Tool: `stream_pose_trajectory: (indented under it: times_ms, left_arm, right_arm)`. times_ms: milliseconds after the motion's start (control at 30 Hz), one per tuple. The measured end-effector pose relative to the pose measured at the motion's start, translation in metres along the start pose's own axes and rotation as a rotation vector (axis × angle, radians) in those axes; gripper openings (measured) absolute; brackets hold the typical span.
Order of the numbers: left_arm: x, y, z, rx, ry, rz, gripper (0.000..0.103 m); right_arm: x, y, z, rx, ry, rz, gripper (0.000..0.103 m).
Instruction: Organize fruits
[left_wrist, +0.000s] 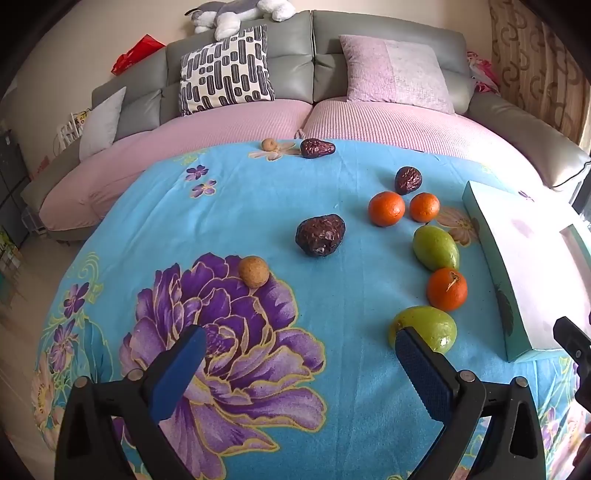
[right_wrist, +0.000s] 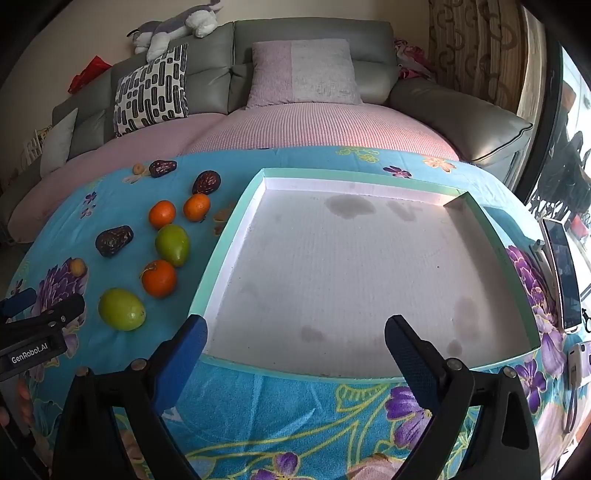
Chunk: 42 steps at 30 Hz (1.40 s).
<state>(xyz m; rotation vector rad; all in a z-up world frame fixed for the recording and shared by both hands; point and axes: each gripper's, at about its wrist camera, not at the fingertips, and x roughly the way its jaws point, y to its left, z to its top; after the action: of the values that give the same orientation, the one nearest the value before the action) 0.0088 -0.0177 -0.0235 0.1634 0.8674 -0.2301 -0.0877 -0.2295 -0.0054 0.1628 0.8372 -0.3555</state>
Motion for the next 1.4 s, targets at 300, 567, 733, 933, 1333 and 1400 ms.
stream_pose_trajectory:
  times_ms: [300, 567, 733, 933, 1333, 1400]
  left_arm:
    - [0.0002, -0.0004, -0.0002, 0.0, 0.002, 0.001, 0.103]
    - [0.0013, 0.0003, -0.0008, 0.0, 0.006, 0.001, 0.103]
    - [0.0012, 0.0003, -0.0007, 0.0, 0.006, 0.002, 0.103]
    - [0.0013, 0.0004, -0.0011, 0.0, 0.008, 0.001, 0.103]
    - [0.0017, -0.0005, -0.0014, 0.0, 0.016, -0.005, 0.103]
    - [0.0013, -0.0004, -0.0014, -0.002, 0.017, -0.006, 0.103]
  right_arm:
    - [0.0013, -0.001, -0.0008, 0.001, 0.002, 0.001, 0.097]
    - [0.001, -0.0002, -0.0007, 0.0, -0.001, -0.001, 0.097]
    - [0.0008, -0.0003, -0.0002, 0.0, 0.0, 0.0, 0.097]
    - [-0.0003, 0.0005, 0.0029, 0.0, 0.0, -0.001, 0.097]
    - [-0.0003, -0.001, -0.0006, -0.004, 0.002, -0.004, 0.097]
    - [0.0013, 0.0013, -0.0004, -0.006, 0.007, -0.005, 0.097]
